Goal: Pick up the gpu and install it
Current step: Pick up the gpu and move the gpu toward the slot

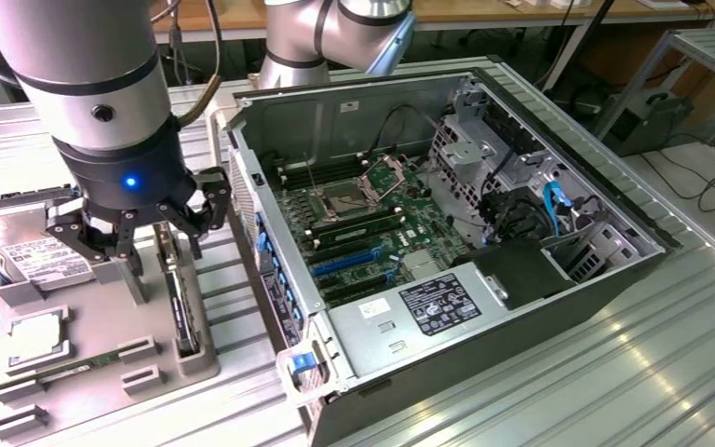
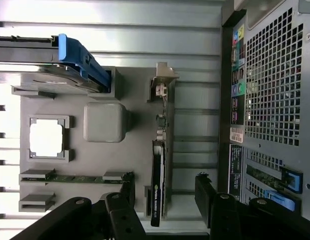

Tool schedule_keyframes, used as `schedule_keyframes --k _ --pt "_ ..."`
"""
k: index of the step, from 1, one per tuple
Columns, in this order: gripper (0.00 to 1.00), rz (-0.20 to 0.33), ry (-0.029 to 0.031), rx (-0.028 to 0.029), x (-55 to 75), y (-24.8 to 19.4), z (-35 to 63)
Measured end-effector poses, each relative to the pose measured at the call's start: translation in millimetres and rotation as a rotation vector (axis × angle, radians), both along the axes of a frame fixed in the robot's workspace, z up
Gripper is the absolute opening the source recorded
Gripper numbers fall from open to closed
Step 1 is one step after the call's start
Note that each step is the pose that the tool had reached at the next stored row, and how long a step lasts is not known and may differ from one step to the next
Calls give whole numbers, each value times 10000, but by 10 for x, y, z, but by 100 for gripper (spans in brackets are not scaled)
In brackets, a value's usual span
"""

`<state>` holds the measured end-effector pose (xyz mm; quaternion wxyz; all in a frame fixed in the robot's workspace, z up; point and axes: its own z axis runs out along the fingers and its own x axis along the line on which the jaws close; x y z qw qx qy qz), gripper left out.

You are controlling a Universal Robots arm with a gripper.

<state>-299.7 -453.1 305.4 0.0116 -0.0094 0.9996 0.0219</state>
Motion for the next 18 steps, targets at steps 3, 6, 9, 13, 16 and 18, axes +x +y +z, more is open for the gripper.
schedule_keyframes --k 3,6,9,13,16,18 --pt "60 -32 -1 -2 1 0 -56" --pt "60 -87 11 -36 1 16 -102" --pt "60 -102 10 -60 -2 34 -162" --pt "60 -103 9 -68 -13 33 -237" --pt "60 -114 10 -86 -14 33 -294" --pt "60 -116 10 -90 -15 33 -330"
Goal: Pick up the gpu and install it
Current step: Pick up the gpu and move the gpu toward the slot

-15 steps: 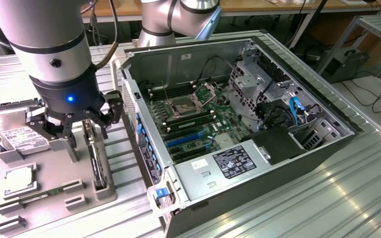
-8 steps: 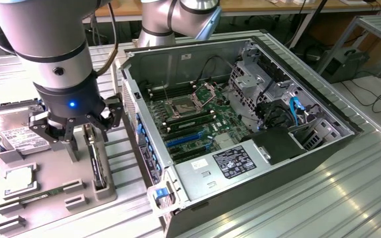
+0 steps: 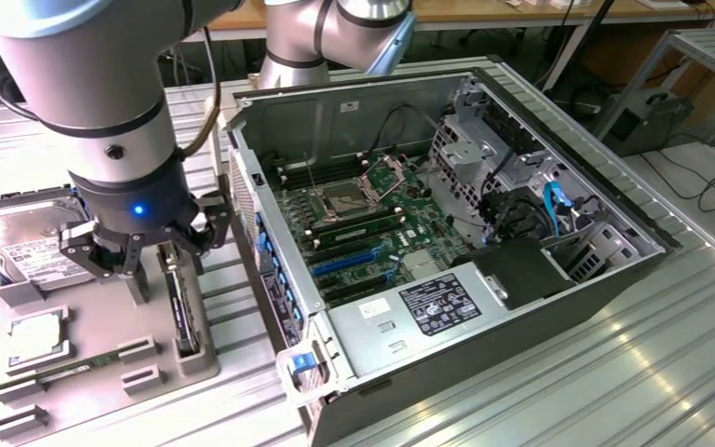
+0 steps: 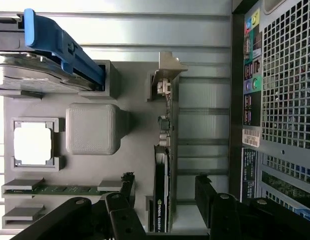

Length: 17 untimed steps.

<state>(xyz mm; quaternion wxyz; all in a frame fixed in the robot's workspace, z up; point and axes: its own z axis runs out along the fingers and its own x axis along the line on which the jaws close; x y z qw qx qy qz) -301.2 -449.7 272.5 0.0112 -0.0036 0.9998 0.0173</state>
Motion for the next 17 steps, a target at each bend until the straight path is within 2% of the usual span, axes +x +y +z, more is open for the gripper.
schedule_keyframes --k 7,17 --pt "60 -50 0 -38 -20 0 -165" --pt "60 -51 -1 -56 -21 0 -402"
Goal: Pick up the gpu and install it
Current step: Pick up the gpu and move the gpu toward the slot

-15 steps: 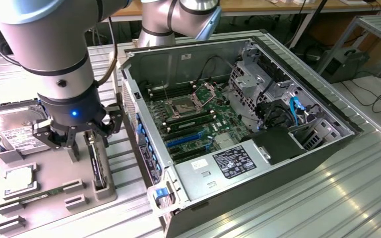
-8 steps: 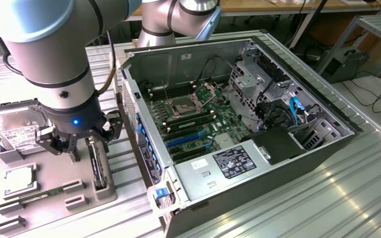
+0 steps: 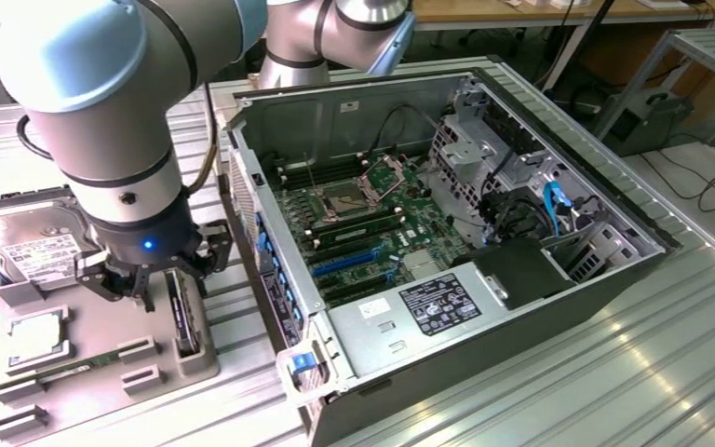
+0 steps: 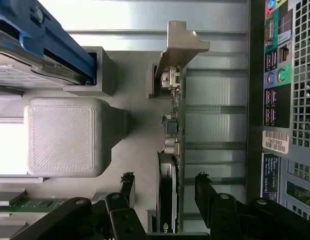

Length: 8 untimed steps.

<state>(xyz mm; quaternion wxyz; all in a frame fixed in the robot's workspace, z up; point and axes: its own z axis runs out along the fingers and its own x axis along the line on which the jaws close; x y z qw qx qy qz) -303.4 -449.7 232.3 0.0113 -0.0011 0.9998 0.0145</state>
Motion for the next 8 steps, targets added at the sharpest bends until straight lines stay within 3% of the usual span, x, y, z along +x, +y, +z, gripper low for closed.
schedule_keyframes --k 5,8 --pt "60 0 1 -2 0 0 -102" --pt "52 0 5 -5 -1 0 -111"
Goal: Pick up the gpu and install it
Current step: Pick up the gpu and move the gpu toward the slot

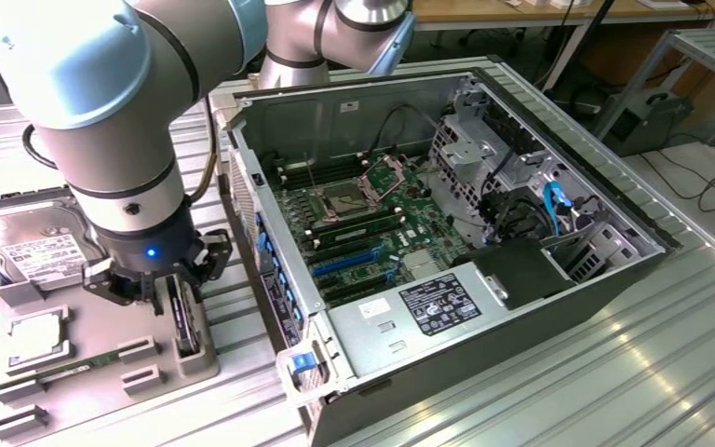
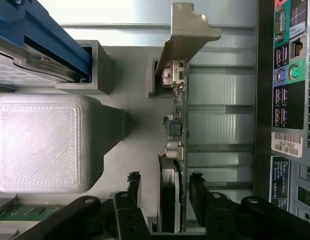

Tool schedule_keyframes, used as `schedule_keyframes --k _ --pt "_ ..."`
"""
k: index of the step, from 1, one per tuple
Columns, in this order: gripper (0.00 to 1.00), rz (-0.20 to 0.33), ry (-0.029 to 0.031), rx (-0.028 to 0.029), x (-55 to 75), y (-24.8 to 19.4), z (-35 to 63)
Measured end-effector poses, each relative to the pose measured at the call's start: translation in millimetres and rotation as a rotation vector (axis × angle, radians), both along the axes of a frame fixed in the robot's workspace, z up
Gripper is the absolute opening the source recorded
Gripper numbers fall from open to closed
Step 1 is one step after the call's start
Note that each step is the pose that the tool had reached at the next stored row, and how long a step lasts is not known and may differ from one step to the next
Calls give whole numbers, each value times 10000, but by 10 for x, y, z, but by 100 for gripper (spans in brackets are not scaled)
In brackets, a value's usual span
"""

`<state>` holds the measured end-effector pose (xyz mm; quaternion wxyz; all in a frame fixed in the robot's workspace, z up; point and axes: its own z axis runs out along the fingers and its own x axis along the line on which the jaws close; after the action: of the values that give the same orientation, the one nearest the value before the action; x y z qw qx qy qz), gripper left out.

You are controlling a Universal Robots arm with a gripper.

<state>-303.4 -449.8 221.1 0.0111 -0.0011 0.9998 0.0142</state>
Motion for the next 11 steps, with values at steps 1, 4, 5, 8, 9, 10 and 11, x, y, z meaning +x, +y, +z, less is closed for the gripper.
schedule_keyframes --k 1,4,5,8,9,10,11 --pt "52 0 0 0 0 0 0" --pt "45 0 -2 2 0 0 -7" --pt "45 0 -3 3 1 1 -10" --pt "44 0 -1 2 0 0 -14" --pt "37 0 -2 1 0 0 -14" --pt "31 0 -2 1 0 0 -14" --pt "31 0 -2 1 0 0 -14"
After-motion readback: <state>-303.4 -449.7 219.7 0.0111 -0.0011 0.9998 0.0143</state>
